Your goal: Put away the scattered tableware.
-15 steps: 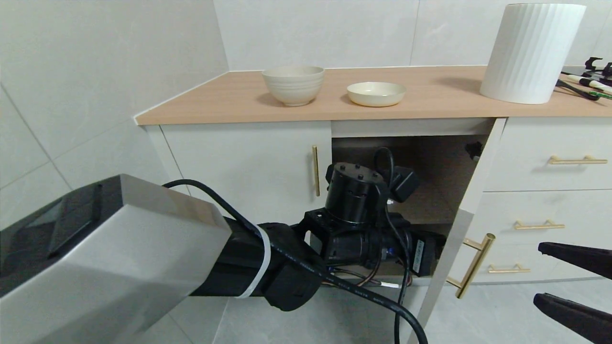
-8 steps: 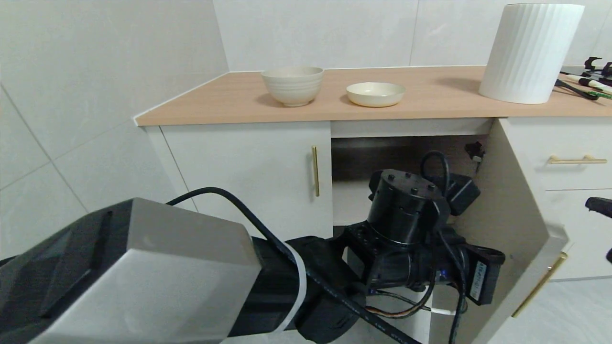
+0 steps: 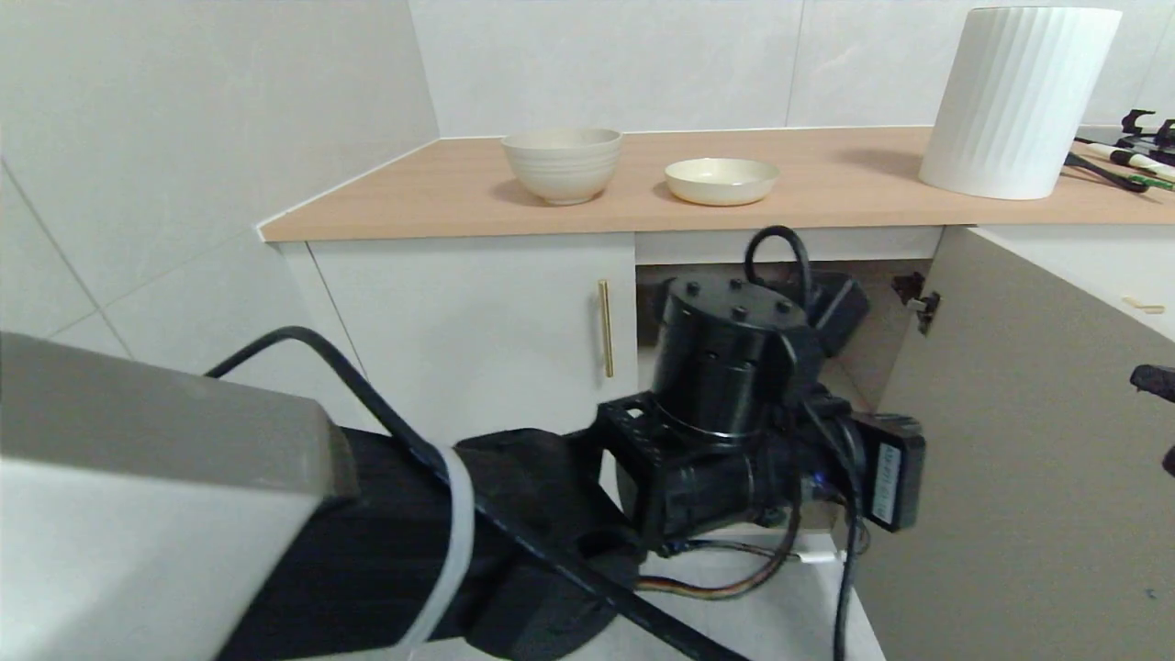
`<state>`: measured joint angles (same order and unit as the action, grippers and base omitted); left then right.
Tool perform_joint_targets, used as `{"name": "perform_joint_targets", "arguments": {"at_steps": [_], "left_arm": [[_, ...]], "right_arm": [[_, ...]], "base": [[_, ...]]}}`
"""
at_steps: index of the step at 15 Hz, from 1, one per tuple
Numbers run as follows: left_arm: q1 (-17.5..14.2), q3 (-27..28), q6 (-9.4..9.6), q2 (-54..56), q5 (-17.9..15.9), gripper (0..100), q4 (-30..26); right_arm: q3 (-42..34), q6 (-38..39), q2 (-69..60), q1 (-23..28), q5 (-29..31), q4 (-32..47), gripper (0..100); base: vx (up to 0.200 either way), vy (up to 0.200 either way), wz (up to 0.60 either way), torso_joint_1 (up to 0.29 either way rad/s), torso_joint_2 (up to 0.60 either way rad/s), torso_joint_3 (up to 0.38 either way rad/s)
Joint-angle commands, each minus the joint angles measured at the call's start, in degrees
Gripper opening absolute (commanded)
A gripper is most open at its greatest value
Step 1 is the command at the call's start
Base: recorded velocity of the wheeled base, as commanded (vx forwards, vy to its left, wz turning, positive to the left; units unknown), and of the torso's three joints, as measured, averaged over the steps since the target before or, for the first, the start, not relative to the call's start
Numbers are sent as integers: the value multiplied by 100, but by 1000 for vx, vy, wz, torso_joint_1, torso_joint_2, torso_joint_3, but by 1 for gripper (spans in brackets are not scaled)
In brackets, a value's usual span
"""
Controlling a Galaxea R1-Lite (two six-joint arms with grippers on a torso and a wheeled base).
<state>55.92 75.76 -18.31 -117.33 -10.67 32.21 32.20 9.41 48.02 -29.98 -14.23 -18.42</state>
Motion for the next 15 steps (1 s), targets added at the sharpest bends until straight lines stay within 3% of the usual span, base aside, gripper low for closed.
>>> {"name": "perform_joint_targets", "arguments": {"at_steps": [1,2,4,5,8,12,13,15], "left_arm": [[-617,-563,-6,773,21,0,-4],[-1083,-1108,3,1266,21,0,-4],[-1698,-2066,91,2074,21,0,-127],[-1856,-2312,152,2347,21,0,-259],[-2727,-2962,434,3656,12,0,-1252],[-3254,-3516,504,4562,-32,0,-1437],[-3368,-3569,504,4579,-173,0,-1428],[-3386,-3604,495,4535,-348,0,-1428]], "right_arm": [[15,8,480,88,-10,-21,100],[50,8,929,141,-10,-56,100],[287,8,1632,291,-19,-48,100],[375,8,1904,326,-19,-48,100],[1228,-9,3047,405,-36,-12,100],[1316,-1,3354,405,60,93,100],[1333,-1,3266,440,148,163,100],[1342,-1,2976,484,245,357,100]], "base": [[0,0,0,0,0,0],[0,0,0,0,0,0],[0,0,0,0,0,0],[0,0,0,0,0,0],[0,0,0,0,0,0],[0,0,0,0,0,0],[0,0,0,0,0,0],[0,0,0,0,0,0]]}}
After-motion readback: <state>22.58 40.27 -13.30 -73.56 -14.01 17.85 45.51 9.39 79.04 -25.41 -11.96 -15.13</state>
